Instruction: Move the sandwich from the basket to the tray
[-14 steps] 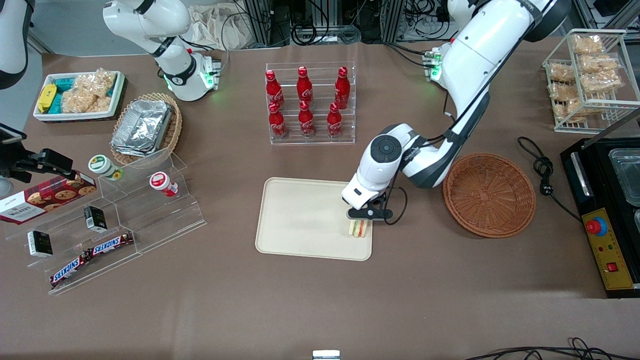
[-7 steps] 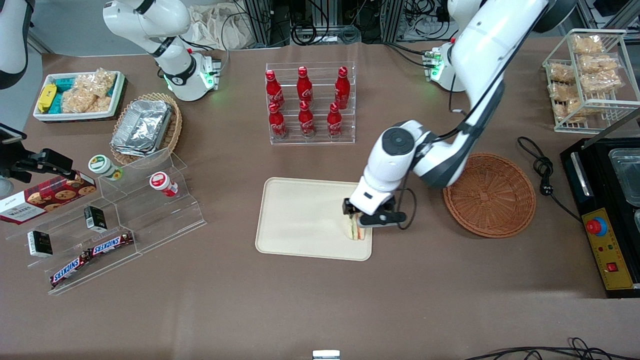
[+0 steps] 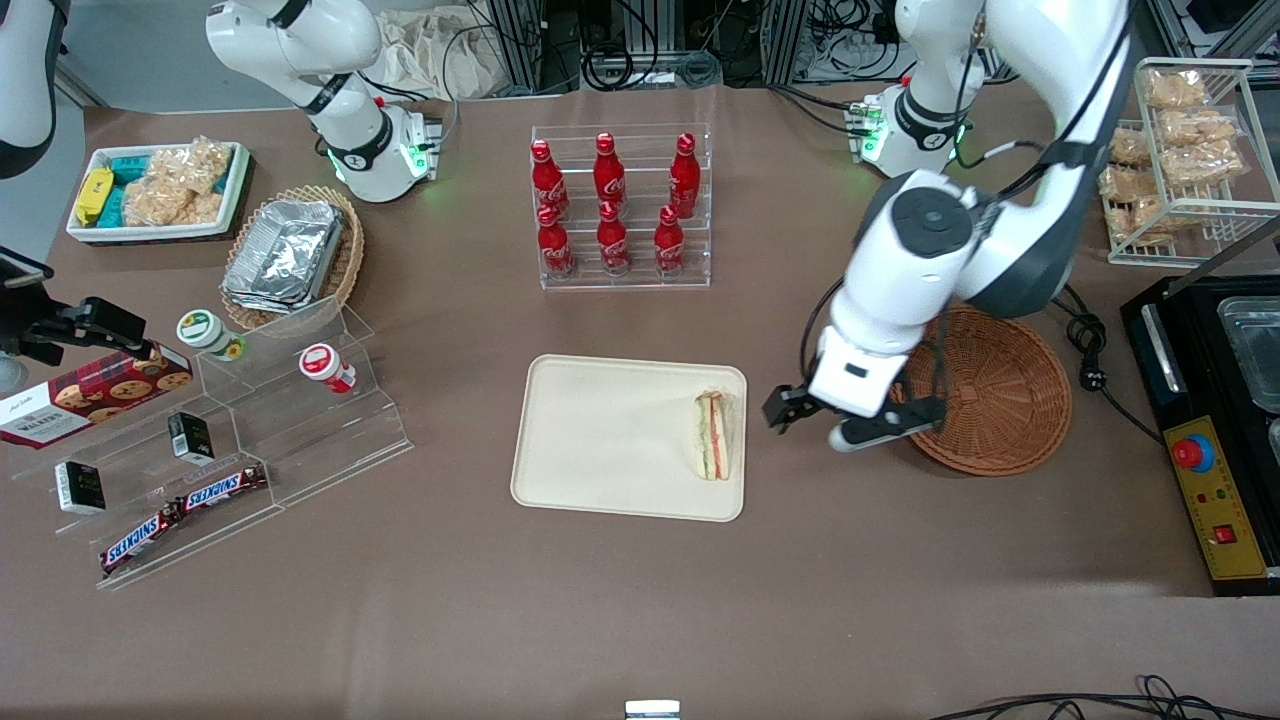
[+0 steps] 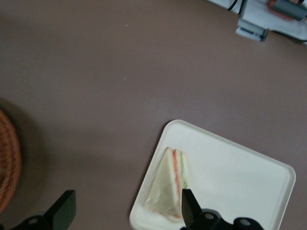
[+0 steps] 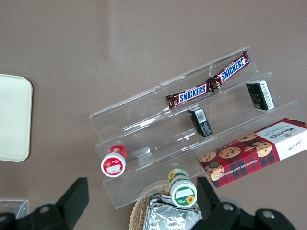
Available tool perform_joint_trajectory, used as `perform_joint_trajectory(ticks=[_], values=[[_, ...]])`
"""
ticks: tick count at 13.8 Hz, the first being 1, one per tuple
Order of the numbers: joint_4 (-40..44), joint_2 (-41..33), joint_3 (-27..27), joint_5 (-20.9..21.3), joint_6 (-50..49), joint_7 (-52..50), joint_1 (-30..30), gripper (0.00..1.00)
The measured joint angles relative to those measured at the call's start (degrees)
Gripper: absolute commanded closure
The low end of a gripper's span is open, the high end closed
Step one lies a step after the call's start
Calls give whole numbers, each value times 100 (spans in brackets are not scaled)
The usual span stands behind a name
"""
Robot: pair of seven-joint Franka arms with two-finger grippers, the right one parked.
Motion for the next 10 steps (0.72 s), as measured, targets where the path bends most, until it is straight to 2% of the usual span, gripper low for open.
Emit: perform_joint_trajectory(ticks=[2,4,7,10], values=[[58,-356,88,-678,-620,804,205,1],[214,-792,496,-962,-1680,1436,217,0],[537,-1407,1258,-1017,-3423,2568,229,0],[571,-1803,1687,-886,-4073,3092,234,0]])
